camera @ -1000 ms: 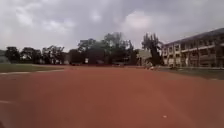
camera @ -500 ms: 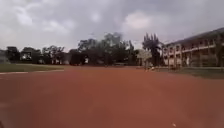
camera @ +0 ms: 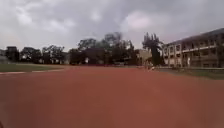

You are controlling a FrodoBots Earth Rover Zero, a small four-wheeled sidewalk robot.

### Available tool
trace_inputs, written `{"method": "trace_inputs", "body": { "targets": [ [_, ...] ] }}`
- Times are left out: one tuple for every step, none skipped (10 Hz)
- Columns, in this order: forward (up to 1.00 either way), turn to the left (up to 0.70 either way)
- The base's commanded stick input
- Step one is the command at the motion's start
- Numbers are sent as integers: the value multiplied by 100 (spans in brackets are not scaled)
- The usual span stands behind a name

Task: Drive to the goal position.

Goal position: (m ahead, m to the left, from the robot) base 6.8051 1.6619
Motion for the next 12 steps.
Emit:
{"method": "trace_inputs", "body": {
  "targets": [
    [45,0],
    [45,0],
    [45,0],
    [45,0],
    [45,0],
    [45,0],
    [45,0],
    [45,0],
    [45,0],
    [45,0],
    [45,0],
    [45,0]
  ]
}}
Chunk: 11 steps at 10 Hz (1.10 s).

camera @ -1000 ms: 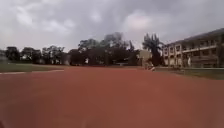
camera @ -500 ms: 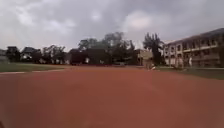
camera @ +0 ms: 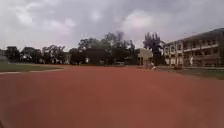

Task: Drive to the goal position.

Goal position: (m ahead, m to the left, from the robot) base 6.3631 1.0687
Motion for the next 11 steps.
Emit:
{"method": "trace_inputs", "body": {
  "targets": [
    [45,0],
    [45,0],
    [45,0],
    [45,0],
    [45,0],
    [45,0],
    [45,0],
    [45,0],
    [45,0],
    [45,0],
    [45,0]
  ]
}}
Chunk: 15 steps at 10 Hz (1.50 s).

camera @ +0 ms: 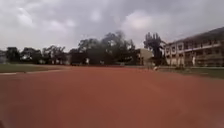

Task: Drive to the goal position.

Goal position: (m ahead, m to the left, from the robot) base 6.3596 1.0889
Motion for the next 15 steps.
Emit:
{"method": "trace_inputs", "body": {
  "targets": [
    [45,0],
    [45,0],
    [45,0],
    [45,0],
    [45,0],
    [45,0],
    [45,0],
    [45,0],
    [45,0],
    [45,0],
    [45,0],
    [45,0],
    [45,0],
    [45,0],
    [45,0]
  ]
}}
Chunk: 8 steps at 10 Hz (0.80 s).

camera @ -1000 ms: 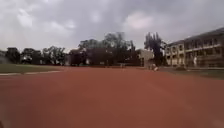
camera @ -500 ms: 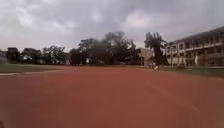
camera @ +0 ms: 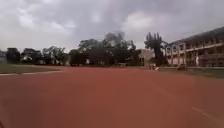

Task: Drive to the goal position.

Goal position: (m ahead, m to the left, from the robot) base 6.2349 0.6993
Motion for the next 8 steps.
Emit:
{"method": "trace_inputs", "body": {
  "targets": [
    [45,0],
    [45,0],
    [45,0],
    [45,0],
    [45,0],
    [45,0],
    [45,0],
    [45,0]
  ]
}}
